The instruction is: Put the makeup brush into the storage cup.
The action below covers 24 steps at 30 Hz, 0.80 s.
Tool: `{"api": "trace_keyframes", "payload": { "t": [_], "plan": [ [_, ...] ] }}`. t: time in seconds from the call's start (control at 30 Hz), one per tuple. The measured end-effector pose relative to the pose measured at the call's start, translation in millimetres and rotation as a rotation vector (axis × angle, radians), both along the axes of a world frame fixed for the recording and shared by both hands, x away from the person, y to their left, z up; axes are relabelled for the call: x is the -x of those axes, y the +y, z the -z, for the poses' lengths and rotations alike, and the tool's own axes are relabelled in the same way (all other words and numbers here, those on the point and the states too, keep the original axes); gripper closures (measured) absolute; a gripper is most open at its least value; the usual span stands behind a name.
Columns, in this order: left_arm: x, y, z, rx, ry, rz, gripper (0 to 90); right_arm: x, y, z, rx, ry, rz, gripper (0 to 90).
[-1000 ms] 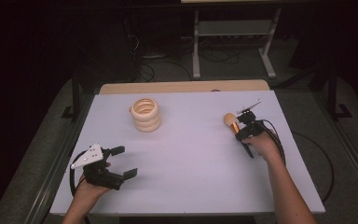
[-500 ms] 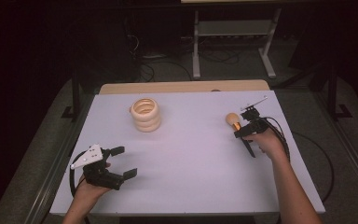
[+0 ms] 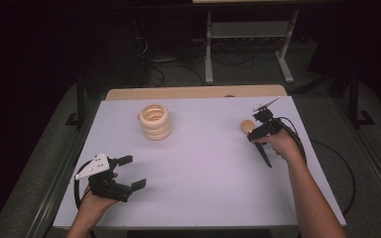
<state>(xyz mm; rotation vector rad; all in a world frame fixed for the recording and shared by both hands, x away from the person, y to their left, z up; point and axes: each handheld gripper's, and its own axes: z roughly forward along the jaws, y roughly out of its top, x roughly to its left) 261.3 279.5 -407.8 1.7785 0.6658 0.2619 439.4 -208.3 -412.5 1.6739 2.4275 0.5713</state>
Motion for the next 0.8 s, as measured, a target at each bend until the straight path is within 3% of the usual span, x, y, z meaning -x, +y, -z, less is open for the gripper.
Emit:
{"api": "trace_keyframes", "payload": {
  "t": [0.33,0.8],
  "plan": [
    [0.1,-0.5,0.3,0.001,0.000,0.002,0.0,-13.6,4.1,8.2,0.000,0.042,0.065,44.5],
    [0.2,-0.4,0.1,0.000,0.001,0.003,0.0,-20.2,12.0,12.5,0.053,0.052,0.073,52.7]
  ]
}}
